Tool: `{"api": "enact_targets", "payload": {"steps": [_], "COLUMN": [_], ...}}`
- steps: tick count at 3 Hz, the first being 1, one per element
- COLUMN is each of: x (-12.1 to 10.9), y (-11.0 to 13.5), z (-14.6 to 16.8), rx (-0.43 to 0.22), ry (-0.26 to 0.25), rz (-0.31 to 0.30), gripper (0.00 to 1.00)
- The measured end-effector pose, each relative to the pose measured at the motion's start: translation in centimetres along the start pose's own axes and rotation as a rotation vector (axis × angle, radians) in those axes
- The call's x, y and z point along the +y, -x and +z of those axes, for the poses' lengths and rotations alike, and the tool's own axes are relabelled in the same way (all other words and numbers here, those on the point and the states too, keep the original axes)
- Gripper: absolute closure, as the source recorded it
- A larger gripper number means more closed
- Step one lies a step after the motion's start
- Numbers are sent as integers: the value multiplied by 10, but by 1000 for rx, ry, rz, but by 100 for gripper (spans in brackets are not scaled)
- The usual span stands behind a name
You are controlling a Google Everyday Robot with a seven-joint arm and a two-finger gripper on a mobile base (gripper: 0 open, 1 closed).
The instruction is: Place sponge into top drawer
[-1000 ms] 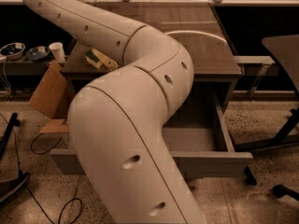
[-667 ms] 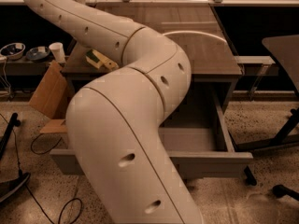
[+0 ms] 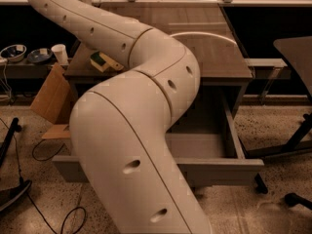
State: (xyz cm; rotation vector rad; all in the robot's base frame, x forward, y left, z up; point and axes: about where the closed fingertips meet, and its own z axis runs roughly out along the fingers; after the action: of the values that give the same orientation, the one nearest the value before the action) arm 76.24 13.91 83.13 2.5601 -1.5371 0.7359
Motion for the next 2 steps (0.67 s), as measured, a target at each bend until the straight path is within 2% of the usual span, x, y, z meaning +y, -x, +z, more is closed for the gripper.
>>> {"api": "enact_targets", "payload": {"steps": [2], "x": [4], "y": [-9], "z": [-9], "rx": [13], "ry": [-12], "rz": [16], "gripper": [89]}}
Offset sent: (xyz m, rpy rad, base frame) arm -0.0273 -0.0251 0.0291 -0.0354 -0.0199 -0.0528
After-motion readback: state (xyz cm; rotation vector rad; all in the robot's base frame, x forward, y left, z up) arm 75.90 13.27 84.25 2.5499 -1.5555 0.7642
